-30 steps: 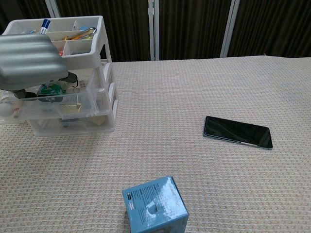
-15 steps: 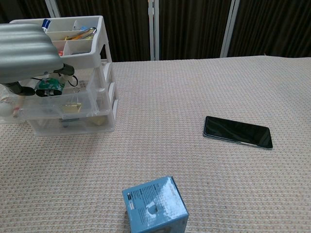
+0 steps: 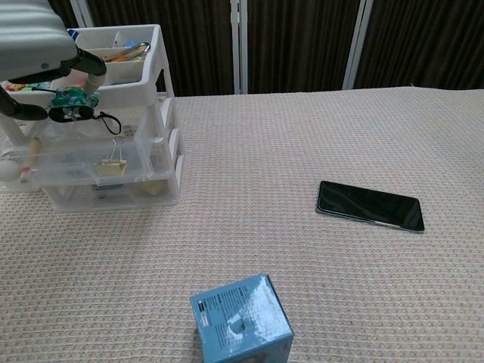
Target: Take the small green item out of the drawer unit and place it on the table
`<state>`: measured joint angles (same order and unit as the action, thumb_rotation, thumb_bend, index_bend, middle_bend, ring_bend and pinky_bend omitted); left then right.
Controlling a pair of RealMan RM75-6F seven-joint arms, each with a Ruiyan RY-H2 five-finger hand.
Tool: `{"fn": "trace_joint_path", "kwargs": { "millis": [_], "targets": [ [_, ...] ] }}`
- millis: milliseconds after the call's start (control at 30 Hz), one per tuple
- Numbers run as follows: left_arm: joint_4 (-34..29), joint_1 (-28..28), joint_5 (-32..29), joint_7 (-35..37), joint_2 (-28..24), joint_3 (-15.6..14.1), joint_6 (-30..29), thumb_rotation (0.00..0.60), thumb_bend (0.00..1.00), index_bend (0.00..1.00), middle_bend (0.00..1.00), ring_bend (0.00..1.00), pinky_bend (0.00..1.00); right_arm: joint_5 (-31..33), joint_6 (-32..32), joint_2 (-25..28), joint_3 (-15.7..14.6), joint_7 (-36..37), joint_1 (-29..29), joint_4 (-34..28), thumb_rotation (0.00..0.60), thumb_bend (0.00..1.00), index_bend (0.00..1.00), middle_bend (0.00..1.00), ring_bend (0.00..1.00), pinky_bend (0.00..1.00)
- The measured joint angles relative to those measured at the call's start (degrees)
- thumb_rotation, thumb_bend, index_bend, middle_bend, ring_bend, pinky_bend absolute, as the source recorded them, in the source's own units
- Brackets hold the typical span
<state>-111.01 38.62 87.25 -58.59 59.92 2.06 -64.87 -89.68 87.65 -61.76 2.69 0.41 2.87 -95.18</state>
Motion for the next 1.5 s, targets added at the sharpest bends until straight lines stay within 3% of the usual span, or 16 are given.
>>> {"fn": "trace_joint_path", "kwargs": {
  "millis": [433, 700, 1067, 1500],
  "targets": [
    [1.57, -7.64, 4.27, 10.39, -6.84, -1.93, -8.73, 0.600, 0.29, 0.47, 0.85, 0.74, 0.59, -0.17, 0.00, -0.23, -0.12, -0.66, -0.02, -0.06, 0.600, 0.02, 0.00, 0.00, 0.00, 0.00],
    [8.76, -13.23, 6.89, 19.42, -7.16, -5.38, -13.06, 0.600, 0.29, 0.47, 0.85, 0.74, 0.59, -0.13, -0.22, -0.76, -0.21, -1.82, 0.04, 0.00, 0.600, 0.02, 0.00, 0.00, 0.00, 0.00],
    [22.46, -20.22, 14.34, 24.89, 0.75, -11.05, -16.39, 0.600, 0.29, 0.46, 0.85, 0.74, 0.59, -0.08, -0.68, -1.53, -0.41, -3.33, 0.16, 0.10, 0.600, 0.02, 0.00, 0.00, 0.00, 0.00],
    [31.57, -22.23, 14.96, 25.83, 11.40, -11.28, -12.99, 0.600, 0.29, 0.39, 0.85, 0.74, 0.59, -0.10, -0.62, -1.42, -0.46, -3.13, 0.09, -0.01, 0.600, 0.02, 0.00, 0.00, 0.00, 0.00]
  ]
}}
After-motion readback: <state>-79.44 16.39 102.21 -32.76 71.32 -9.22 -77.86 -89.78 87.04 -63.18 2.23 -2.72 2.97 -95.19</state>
